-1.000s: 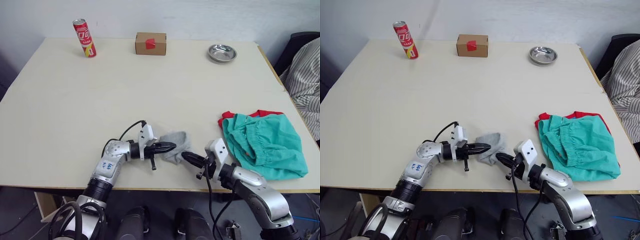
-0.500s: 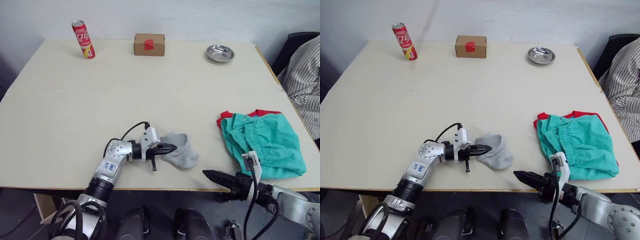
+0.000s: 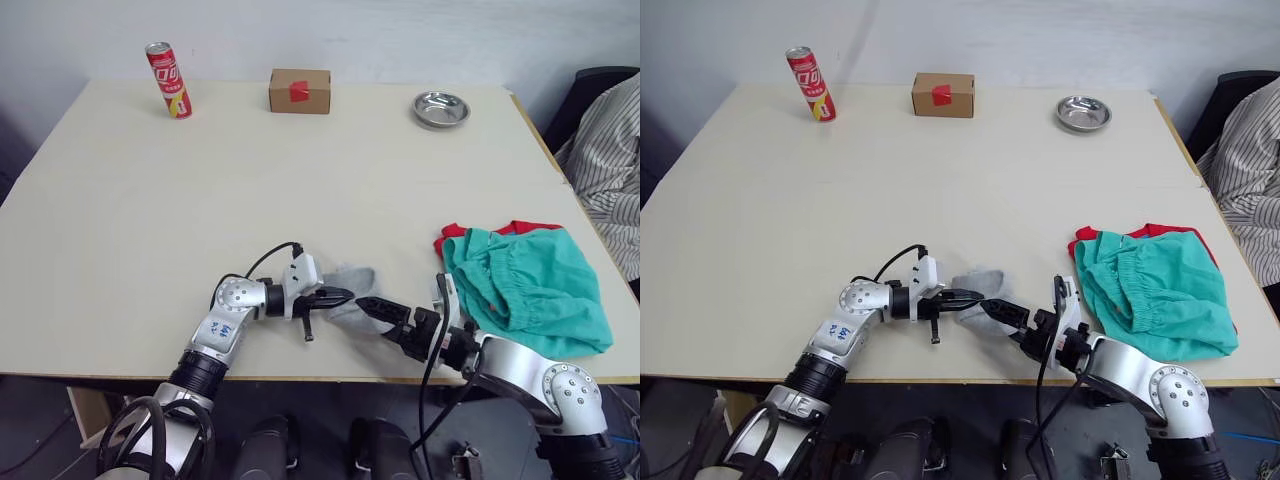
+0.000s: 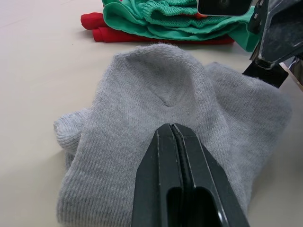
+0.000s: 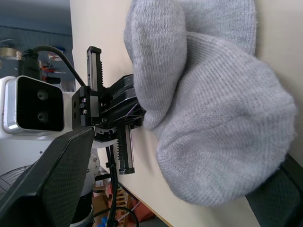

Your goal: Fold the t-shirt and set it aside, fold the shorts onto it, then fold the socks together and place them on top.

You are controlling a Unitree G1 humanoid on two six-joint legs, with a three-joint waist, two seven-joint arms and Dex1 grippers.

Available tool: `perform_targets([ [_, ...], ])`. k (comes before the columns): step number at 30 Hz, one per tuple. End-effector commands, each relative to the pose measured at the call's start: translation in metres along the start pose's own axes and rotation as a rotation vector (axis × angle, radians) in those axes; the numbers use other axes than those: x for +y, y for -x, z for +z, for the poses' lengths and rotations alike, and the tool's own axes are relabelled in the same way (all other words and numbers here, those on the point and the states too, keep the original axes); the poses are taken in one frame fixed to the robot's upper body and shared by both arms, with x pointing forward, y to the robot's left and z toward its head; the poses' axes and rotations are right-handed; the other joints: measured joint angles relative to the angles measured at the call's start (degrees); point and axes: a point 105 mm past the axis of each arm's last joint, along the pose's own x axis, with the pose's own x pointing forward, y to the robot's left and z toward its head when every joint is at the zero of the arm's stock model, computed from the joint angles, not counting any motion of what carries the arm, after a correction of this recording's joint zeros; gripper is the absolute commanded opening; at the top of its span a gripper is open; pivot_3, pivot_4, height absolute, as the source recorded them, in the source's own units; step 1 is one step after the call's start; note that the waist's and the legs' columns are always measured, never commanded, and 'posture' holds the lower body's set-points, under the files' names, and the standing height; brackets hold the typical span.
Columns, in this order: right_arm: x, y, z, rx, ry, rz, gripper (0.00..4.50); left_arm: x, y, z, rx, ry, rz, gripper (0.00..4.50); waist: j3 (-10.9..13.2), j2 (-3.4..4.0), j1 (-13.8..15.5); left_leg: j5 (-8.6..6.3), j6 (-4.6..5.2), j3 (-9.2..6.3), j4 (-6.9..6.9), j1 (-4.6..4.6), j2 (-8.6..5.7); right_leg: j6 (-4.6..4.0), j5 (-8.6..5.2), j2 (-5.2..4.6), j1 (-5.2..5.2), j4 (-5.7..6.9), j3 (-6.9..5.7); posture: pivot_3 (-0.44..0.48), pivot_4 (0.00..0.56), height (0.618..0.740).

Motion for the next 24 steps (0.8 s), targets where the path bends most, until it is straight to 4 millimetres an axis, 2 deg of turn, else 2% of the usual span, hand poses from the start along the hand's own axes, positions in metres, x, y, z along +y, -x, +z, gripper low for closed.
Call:
perform_targets([
  [1,-0.019,-0.015,-0.007,0.029,-0.075,-0.090,4.45,-0.004,0.003,-0.014,0.045,0.035,-0.009,0.00,-0.10,0.02,-0.38,0.00,-0.01,0.00,-0.01,0.01,0.00,0.00,0.00,0.00,0.01,0.00,0.00,0.000,0.150,0.740],
  [7,-0.029,-0.039,-0.003,0.031,-0.118,-0.130,4.45,-0.007,0.004,-0.014,0.035,0.041,-0.019,0.00,-0.31,0.00,-1.56,0.00,-0.03,-0.01,-0.06,0.10,0.04,-0.05,0.03,0.02,0.05,0.01,0.02,0.000,0.150,0.740],
  [8,-0.031,-0.042,-0.001,0.026,-0.121,-0.135,4.28,-0.007,0.004,-0.014,0.035,0.040,-0.019,0.00,-0.37,0.02,-1.66,0.00,-0.04,-0.01,-0.07,0.11,0.05,-0.05,0.03,0.03,0.04,0.01,0.02,0.000,0.150,0.740],
  [10,-0.030,-0.046,0.002,0.017,-0.123,-0.126,3.80,-0.007,0.005,-0.015,0.034,0.038,-0.019,0.00,-0.50,0.04,-1.90,0.00,-0.04,-0.01,-0.08,0.11,0.05,-0.05,0.03,0.02,0.04,0.01,0.02,0.000,0.150,0.740],
  [15,-0.026,-0.045,0.010,-0.008,-0.136,-0.102,1.98,-0.004,0.013,-0.012,0.013,0.020,-0.007,0.00,-0.63,0.24,-2.61,0.00,-0.05,-0.01,-0.10,0.10,0.05,-0.05,0.03,0.02,0.01,0.01,0.03,0.000,0.150,0.740],
  [21,-0.024,-0.038,0.014,-0.026,-0.160,-0.083,0.10,-0.003,0.027,0.008,-0.086,-0.064,-0.018,0.00,-0.70,0.29,-2.55,0.00,-0.06,0.00,-0.16,0.04,0.05,-0.06,0.02,0.01,-0.03,-0.08,0.03,0.000,0.150,0.740],
  [23,-0.018,-0.033,0.018,-0.046,-0.160,-0.063,0.00,-0.001,0.035,0.025,-0.159,-0.052,-0.018,0.00,-0.68,0.31,-2.56,-0.01,-0.05,0.00,-0.16,0.01,0.04,-0.05,0.03,0.00,-0.03,-0.12,0.03,0.000,0.150,0.740],
  [24,-0.012,-0.028,0.023,-0.070,-0.161,-0.033,0.00,0.001,0.040,0.032,-0.180,-0.038,-0.012,0.19,-0.67,0.32,-2.50,-0.01,-0.05,0.00,-0.17,-0.02,0.04,-0.05,0.03,-0.01,-0.05,-0.14,0.03,0.000,0.150,0.740],
])
